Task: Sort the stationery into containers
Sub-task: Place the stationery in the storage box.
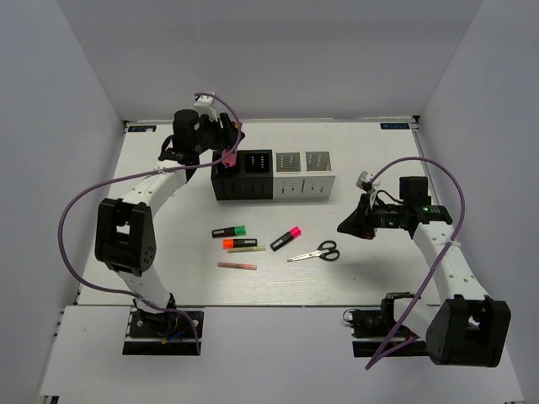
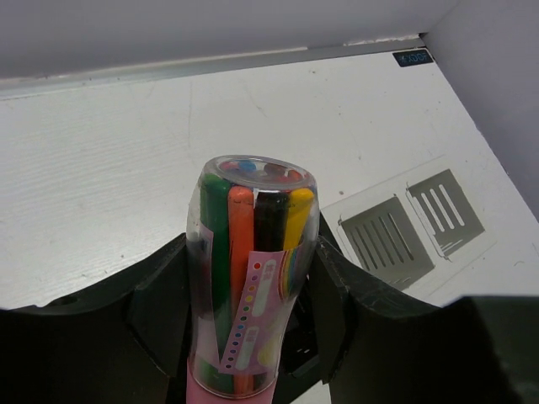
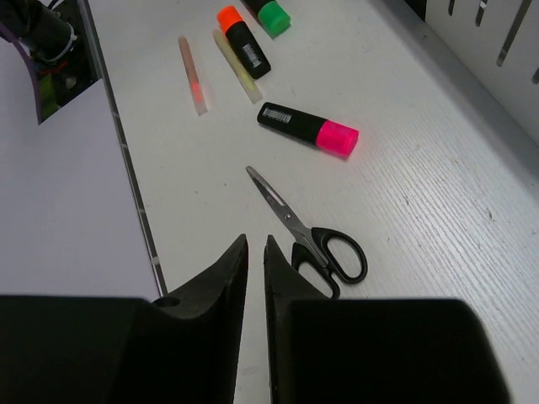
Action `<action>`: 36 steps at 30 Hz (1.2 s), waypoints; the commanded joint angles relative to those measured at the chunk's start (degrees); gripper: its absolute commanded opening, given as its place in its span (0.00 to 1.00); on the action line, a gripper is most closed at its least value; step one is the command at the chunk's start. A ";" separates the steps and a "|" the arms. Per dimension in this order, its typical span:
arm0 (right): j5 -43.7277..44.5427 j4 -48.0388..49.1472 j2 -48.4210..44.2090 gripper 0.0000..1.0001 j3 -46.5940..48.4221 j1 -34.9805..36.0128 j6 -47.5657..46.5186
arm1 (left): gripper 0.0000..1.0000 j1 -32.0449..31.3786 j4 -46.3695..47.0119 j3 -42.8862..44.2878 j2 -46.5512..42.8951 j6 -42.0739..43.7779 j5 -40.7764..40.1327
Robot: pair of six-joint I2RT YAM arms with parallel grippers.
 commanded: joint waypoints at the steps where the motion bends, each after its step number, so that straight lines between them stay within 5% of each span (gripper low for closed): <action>1: -2.66 -1.44 0.42 0.16 -0.10 0.10 -3.07 | 0.00 1.08 9.54 -3.07 -0.52 1.48 2.99; 12: -2.75 -2.85 0.60 0.17 -0.01 -0.16 -5.18 | 0.00 1.61 19.13 -8.09 1.85 1.48 4.31; 15: -3.19 -3.55 0.42 0.30 0.16 -0.07 -5.80 | 0.00 1.78 19.83 -8.61 2.03 1.83 4.49; 18: -3.19 -4.08 0.34 0.55 0.25 -0.33 -6.06 | 0.01 1.70 20.27 -9.67 1.77 1.84 4.23; 19: -3.19 -4.08 0.34 0.68 0.34 0.01 -6.15 | 0.07 1.70 20.18 -10.19 1.68 1.84 3.70; 24: -3.28 -4.26 -0.27 0.71 0.34 0.01 -6.24 | 0.46 1.70 20.27 -10.81 1.15 1.66 3.78; 36: -3.72 -5.05 -0.19 0.70 0.69 -0.25 -6.85 | 0.64 1.78 16.85 -9.06 -0.43 1.84 3.17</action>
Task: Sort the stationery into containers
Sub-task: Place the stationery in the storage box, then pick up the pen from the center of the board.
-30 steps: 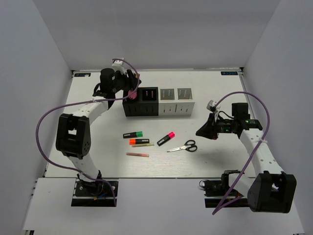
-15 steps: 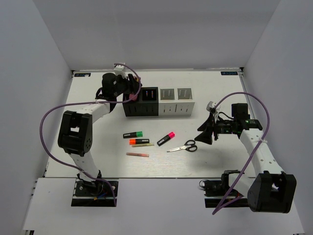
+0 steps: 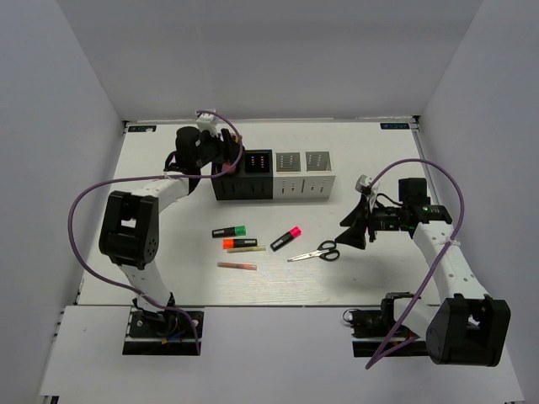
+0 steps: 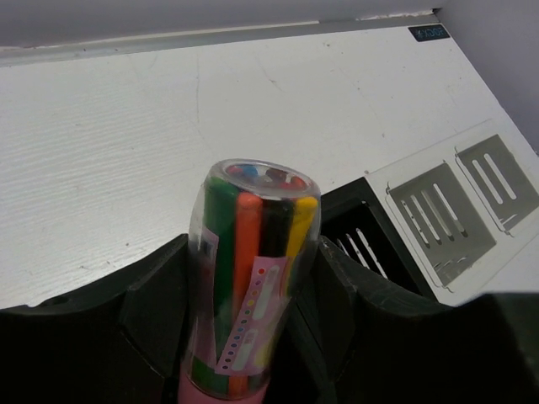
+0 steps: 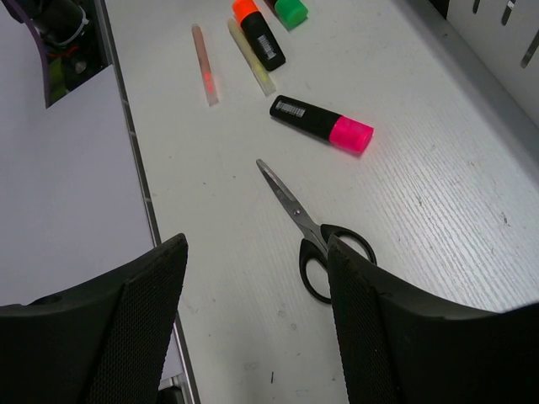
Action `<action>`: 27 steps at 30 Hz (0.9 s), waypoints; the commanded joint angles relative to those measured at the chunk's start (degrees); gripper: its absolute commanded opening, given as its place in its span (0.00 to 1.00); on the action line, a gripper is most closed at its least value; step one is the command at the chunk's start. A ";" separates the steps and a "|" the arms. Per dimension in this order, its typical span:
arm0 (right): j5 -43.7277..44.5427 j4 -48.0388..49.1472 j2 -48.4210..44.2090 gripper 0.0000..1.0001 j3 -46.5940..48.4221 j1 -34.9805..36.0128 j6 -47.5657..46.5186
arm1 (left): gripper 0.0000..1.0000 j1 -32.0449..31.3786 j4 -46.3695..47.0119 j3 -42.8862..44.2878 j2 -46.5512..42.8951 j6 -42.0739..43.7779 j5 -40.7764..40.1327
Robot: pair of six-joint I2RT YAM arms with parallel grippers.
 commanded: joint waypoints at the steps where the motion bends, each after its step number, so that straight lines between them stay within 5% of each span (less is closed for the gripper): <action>1: -2.34 -0.85 -0.74 0.70 0.60 -0.05 -1.08 | 0.69 0.41 0.15 1.83 -4.21 0.70 0.05; 10: -2.43 -0.94 -1.97 0.71 0.43 -0.14 -1.08 | 0.82 0.32 -2.05 2.53 -6.14 1.67 -0.57; 16: -2.17 -1.11 -2.41 0.69 0.69 -0.23 0.14 | 0.63 0.32 -5.39 3.50 -9.75 2.89 -1.36; 17: -1.99 -0.59 -2.32 0.50 0.95 -0.05 0.84 | 0.56 0.41 -6.00 3.85 -11.49 3.68 -1.71; 18: -1.20 -0.50 -2.15 0.27 1.04 -0.05 1.28 | 0.33 0.41 -9.84 4.11 -13.34 4.12 -1.98; 19: -0.67 -0.32 -1.71 0.00 1.74 -0.05 1.99 | 0.21 0.23 -12.05 5.16 -15.62 4.39 -2.15; 21: 0.90 0.82 -1.36 0.00 2.18 0.04 6.20 | 0.00 -0.55 -24.08 6.48 -18.78 5.62 -3.64; 22: 1.00 0.82 -0.92 0.00 2.36 -0.14 6.56 | 0.00 -1.60 -27.33 7.01 -21.24 5.62 -5.91; 25: -1.10 -0.40 0.05 0.90 3.32 0.12 7.35 | 0.00 -4.76 -43.25 6.67 -26.33 5.18 -8.04; 27: -3.20 -3.30 0.93 0.91 4.12 0.12 5.34 | 0.12 -5.83 -53.25 3.70 -29.15 6.32 -8.66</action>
